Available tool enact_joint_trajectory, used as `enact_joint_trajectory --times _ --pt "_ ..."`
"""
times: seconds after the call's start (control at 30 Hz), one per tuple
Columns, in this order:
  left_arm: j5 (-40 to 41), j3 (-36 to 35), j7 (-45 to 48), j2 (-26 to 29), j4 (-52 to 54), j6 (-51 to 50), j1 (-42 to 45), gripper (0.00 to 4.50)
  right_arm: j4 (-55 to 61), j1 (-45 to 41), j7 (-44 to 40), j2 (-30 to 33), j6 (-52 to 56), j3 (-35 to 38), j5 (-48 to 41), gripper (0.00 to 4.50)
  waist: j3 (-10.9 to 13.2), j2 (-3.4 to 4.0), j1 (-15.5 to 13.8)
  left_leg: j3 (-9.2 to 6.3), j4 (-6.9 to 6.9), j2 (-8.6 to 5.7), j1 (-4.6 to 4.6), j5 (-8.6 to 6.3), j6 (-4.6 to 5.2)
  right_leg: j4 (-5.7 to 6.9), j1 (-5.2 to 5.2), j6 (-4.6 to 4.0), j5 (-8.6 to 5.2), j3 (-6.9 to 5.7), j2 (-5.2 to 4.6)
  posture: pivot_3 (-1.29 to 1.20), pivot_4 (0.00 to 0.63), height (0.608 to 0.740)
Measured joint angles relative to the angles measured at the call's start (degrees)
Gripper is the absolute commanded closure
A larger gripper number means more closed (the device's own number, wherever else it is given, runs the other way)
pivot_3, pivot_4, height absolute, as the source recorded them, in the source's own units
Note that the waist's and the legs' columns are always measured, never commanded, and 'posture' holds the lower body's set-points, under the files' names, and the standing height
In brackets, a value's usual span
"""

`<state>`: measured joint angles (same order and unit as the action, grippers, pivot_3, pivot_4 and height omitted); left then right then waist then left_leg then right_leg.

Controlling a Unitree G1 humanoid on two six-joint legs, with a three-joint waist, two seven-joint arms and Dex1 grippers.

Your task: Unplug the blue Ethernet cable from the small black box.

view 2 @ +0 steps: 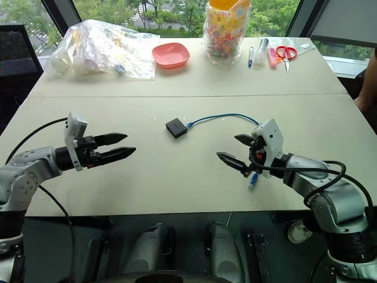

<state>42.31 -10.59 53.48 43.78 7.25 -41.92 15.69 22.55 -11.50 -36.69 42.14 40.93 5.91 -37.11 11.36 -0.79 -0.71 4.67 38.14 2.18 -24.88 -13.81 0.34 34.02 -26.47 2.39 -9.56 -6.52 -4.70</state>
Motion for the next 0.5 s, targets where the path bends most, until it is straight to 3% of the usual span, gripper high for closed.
enact_joint_trajectory --times 0.5 --pt "-0.9 0.4 -0.9 -2.1 -0.1 0.0 0.4 0.35 -5.0 -4.1 -2.1 -2.5 -2.6 -3.0 5.7 0.00 0.0 0.00 -0.1 0.00 0.02 -0.02 0.00 0.02 0.03 0.09 0.01 0.01 0.01 0.00 0.00 0.00 0.150 0.740"
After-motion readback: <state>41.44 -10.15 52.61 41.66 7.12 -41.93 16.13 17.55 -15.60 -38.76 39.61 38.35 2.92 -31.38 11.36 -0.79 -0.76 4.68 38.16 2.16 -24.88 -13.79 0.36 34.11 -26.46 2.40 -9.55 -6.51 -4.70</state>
